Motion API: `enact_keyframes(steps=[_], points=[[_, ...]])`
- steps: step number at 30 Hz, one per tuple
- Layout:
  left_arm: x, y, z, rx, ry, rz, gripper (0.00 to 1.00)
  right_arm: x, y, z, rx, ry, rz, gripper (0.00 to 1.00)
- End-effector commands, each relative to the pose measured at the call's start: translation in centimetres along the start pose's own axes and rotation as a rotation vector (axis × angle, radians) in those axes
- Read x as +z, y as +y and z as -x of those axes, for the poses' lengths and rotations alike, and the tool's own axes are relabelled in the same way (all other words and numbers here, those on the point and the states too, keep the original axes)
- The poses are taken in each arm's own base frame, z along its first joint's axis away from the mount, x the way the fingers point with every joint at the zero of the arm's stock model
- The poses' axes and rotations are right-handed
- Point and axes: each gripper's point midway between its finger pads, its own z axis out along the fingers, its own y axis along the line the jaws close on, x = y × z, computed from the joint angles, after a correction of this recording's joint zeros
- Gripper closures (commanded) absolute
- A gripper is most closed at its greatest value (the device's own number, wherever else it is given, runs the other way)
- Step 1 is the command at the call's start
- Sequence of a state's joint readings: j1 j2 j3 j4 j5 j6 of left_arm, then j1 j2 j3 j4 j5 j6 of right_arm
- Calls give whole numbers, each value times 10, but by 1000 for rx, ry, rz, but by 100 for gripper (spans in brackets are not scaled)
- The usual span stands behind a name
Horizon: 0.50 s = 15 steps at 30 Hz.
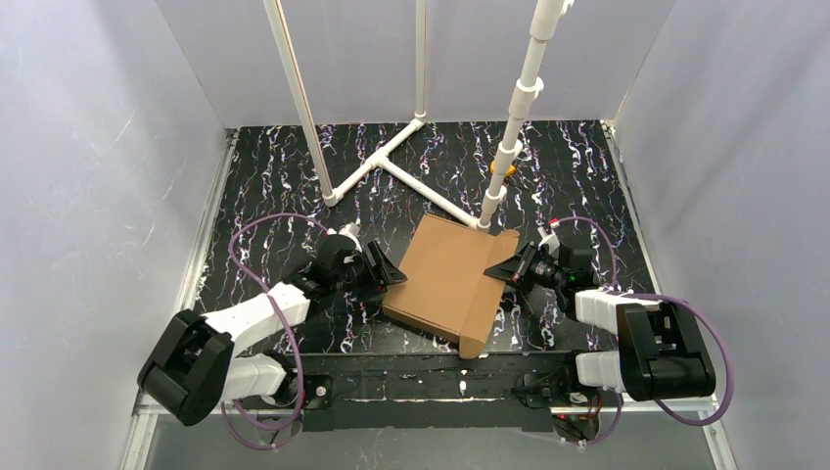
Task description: Fold the paper box
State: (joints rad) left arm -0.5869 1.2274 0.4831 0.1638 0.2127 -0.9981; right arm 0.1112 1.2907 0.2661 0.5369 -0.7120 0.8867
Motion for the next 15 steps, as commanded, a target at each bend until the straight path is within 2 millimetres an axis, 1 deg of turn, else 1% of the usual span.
enact_keyframes(steps=[1, 4, 6, 9, 12, 14, 15], points=[[-17, -21, 7, 84, -41, -88, 26, -1, 0, 10, -97, -31, -19, 99], [-24, -20, 10, 117, -69, -106, 8, -5, -7, 9, -112, -44, -59, 99], [-27, -19, 12, 137, -78, -112, 2, -8, -9, 8, -112, -55, -66, 99], [-27, -18, 10, 157, -47, -128, 2, -11, -11, 8, -113, -62, -76, 99], [-21, -16, 5, 161, 5, -134, 2, -12, -18, 4, -106, -53, -99, 99], [-16, -17, 1, 172, 34, -150, 2, -12, -20, 3, -103, -48, -102, 95], [-14, -17, 0, 173, 44, -152, 2, -11, -19, 4, -103, -45, -96, 92]])
